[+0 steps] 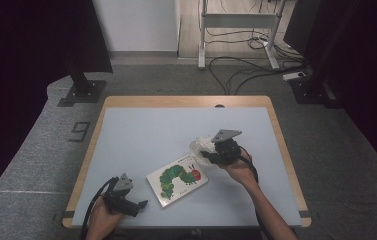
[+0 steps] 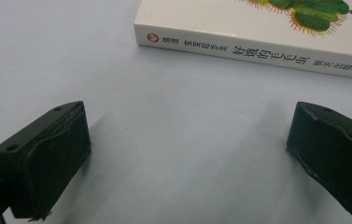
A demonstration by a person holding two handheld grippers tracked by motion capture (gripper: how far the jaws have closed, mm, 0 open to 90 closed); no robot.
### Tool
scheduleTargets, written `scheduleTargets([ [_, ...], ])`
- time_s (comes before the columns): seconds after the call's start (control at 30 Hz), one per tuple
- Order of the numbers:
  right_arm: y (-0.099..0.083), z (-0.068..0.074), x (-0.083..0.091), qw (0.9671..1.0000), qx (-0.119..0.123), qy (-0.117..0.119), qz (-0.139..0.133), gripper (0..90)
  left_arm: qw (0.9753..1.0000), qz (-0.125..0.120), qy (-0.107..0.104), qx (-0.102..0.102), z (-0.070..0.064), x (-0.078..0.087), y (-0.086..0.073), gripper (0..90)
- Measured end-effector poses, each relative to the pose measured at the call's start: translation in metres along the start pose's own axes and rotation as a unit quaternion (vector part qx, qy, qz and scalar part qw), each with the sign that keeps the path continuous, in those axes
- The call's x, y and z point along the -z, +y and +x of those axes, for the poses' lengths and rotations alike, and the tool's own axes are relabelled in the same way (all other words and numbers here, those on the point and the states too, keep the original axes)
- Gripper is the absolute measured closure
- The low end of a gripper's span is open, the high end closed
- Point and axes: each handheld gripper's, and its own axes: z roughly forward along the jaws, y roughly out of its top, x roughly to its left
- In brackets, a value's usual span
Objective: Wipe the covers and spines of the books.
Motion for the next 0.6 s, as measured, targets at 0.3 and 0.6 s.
scheduleTargets([
  [0.3,-0.02,-0.014,0.018,0.9997,-0.017,-0.019,0.001,55.3,1.0,0.0,0.0,0.0,0.0,0.0,0.0,0.0],
  [0.6,-0.037,-0.031,0.039,0.9983,-0.034,-0.047,0.001,55.1,1.0,0.0,0.0,0.0,0.0,0.0,0.0,0.0],
])
